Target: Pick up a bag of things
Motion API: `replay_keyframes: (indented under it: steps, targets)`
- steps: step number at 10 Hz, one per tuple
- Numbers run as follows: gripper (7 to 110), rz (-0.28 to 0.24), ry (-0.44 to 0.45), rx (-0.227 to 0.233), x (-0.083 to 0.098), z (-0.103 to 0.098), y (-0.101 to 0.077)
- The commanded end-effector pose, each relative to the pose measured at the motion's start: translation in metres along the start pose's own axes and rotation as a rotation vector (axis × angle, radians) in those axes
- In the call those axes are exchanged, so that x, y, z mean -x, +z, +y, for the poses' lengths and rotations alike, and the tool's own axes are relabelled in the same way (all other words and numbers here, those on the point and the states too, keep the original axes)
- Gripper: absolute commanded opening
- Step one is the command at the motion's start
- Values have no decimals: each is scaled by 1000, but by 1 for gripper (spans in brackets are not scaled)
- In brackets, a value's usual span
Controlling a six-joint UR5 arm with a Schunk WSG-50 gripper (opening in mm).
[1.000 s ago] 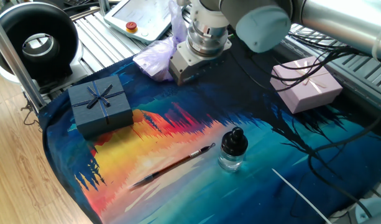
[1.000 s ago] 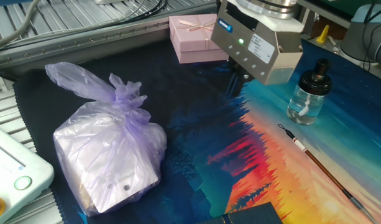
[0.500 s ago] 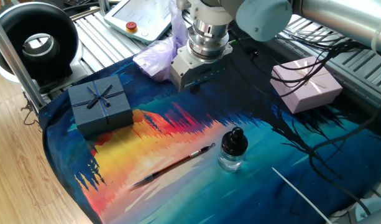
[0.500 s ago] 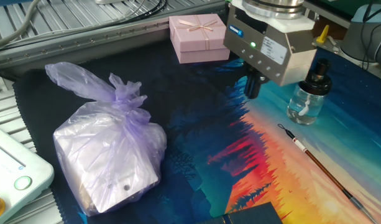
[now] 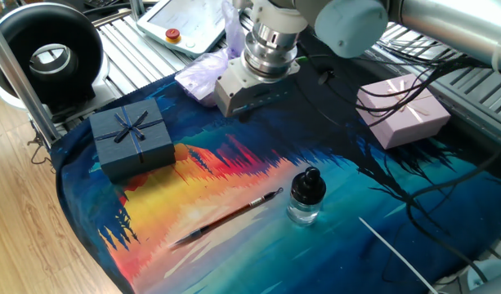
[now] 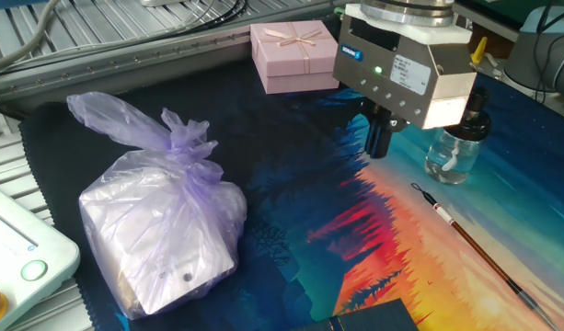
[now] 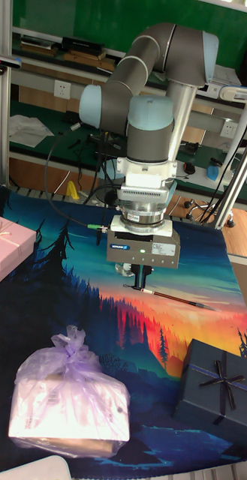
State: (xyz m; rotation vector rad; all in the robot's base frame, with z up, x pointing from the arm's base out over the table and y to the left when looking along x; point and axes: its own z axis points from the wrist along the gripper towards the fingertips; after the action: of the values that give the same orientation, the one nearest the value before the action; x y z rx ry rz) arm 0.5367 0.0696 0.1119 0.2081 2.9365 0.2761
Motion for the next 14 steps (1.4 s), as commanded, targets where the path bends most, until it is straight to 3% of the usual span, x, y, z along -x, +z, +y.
replay_keyframes:
  steps: [1, 2, 3, 5, 6, 7, 8, 11, 12, 13, 14]
  targets:
    - [7, -44, -4, 36, 11, 8, -2]
    - [7, -32, -2, 15, 9, 3, -2]
    - [7, -58, -12, 9, 15, 2, -2]
    - [7, -170, -44, 39, 43, 10, -5]
    - [7, -238, -91, 92, 58, 25, -10]
    - [7, -290, -118, 104, 72, 30, -11]
    - [7, -304, -126, 80, 80, 24, -1]
    - [7, -328, -145, 33, 95, 8, 92]
    - [7, -325, -150, -7, 92, 0, 109]
    - [7, -317, -144, -43, 86, -9, 113]
    - [7, -328, -144, -18, 86, -3, 107]
